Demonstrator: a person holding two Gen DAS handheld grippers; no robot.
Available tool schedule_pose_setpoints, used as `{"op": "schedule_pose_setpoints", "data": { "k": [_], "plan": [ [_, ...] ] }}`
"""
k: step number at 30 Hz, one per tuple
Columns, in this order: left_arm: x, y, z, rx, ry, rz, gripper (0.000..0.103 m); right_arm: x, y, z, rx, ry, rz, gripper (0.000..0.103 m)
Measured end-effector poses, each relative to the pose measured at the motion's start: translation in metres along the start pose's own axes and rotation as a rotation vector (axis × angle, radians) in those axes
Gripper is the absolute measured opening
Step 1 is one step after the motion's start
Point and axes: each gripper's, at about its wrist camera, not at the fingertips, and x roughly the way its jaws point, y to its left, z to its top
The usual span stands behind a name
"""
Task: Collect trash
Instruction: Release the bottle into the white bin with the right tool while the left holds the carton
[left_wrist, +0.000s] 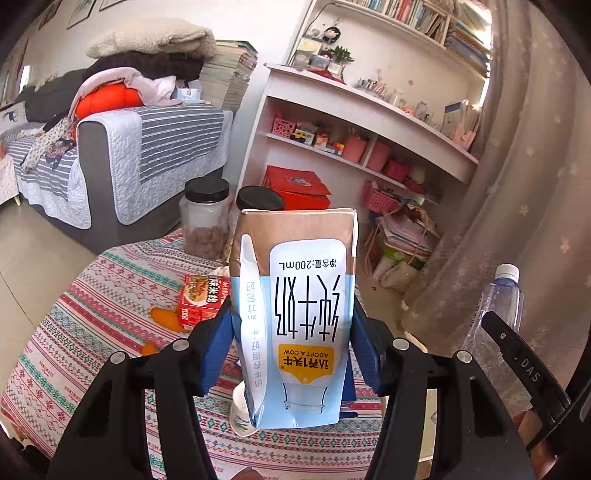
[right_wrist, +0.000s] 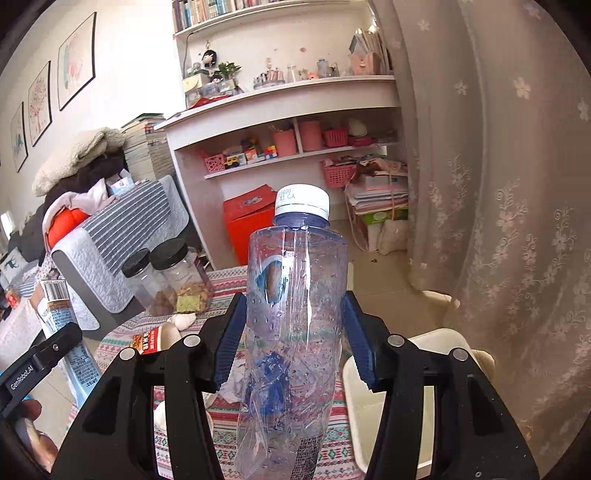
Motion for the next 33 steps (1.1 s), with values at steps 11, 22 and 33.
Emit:
{"op": "schedule_pose_setpoints", "data": {
  "k": [11,22,33],
  "plan": [
    [0.016,-0.077,-0.02,0.075,0.052,-0.084,0.058,0.0,-0.094,0.005,0.119,0.035,-0.189,0.051],
    [0.039,-0.135,-0.032,0.126,0.118,-0.139,0.058,0.017,-0.152,0.004,0.252,0.138,-0.288,0.08],
    [0.078,-0.202,-0.048,0.16,0.244,-0.242,0.058,-0.022,-0.209,0.008,0.414,0.062,-0.435,0.096]
  ]
}}
